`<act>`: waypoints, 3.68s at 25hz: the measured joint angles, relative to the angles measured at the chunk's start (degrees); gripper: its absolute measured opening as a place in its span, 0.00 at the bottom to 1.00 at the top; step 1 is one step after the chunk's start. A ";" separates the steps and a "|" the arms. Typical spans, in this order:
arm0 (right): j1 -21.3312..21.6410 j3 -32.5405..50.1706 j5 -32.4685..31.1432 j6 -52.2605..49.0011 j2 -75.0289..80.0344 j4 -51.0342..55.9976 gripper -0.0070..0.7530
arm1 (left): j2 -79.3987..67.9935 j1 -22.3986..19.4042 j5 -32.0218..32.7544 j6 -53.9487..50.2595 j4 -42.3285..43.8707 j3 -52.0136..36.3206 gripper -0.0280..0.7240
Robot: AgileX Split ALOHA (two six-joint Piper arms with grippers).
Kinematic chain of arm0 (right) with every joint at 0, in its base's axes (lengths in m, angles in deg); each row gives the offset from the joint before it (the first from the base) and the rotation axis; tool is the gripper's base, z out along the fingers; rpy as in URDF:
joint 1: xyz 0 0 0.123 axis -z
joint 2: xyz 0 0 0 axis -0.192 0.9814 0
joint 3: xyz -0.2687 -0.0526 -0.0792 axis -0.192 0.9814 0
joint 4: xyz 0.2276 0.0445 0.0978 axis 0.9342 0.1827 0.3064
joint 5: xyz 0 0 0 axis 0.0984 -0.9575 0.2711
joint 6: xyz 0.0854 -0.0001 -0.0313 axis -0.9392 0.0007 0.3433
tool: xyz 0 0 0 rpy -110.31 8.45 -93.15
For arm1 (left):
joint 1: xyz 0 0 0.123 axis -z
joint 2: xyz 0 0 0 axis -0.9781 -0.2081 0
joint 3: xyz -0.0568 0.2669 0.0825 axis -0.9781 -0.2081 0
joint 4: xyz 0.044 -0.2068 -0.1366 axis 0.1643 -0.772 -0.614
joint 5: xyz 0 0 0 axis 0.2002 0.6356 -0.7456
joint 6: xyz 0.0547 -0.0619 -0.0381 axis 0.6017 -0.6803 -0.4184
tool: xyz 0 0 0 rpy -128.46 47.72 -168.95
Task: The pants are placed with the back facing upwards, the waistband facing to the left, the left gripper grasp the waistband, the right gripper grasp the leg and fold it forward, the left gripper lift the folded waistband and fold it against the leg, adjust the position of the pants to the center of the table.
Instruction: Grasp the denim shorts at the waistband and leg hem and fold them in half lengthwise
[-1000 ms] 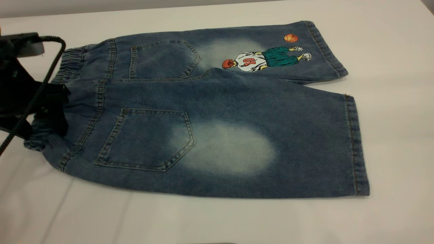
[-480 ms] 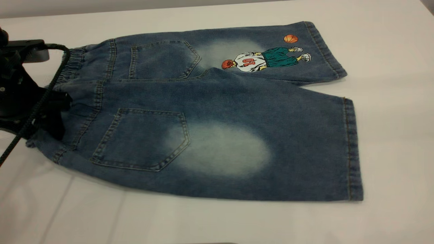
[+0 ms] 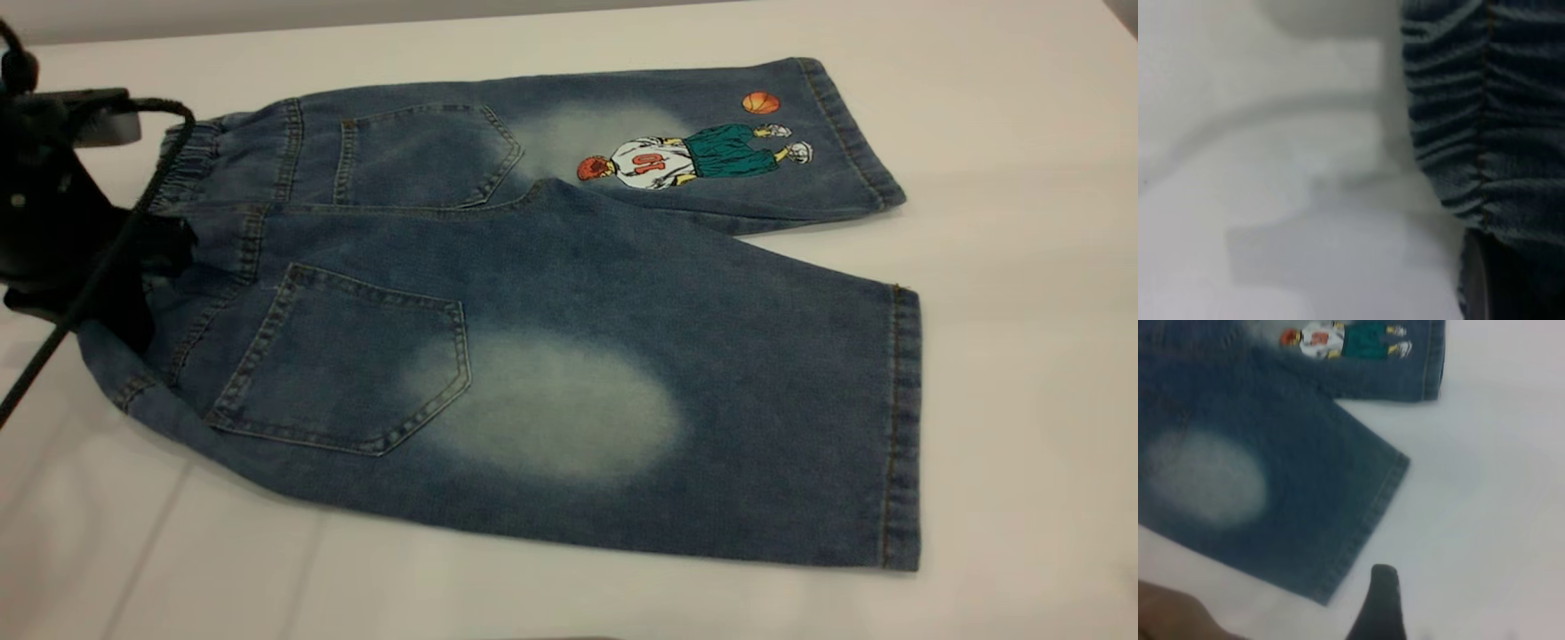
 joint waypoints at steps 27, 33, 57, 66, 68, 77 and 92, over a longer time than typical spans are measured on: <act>-17.04 -0.89 15.38 22.87 47.56 13.55 0.75 | 0.00 0.00 17.56 2.80 -0.21 13.98 0.16; -22.73 -1.11 20.76 17.81 57.70 13.48 0.75 | 0.00 0.00 17.61 3.11 -0.26 13.98 0.16; -31.10 -1.93 38.94 16.62 76.47 13.64 0.75 | 0.00 0.00 18.08 2.62 -0.48 14.02 0.16; -31.10 -2.58 43.59 16.62 78.38 13.64 0.37 | 0.00 0.00 18.13 2.62 -0.56 14.02 0.16; -31.10 -2.62 44.73 16.62 78.57 13.69 0.16 | 0.00 0.00 18.30 2.62 -0.63 14.02 0.16; -30.81 -1.92 38.46 16.62 68.66 11.79 0.04 | 0.31 0.00 20.74 2.62 -1.74 14.53 0.16; -8.62 -10.89 33.09 15.20 50.99 12.51 0.04 | 2.47 0.05 37.87 3.11 -5.86 28.32 0.16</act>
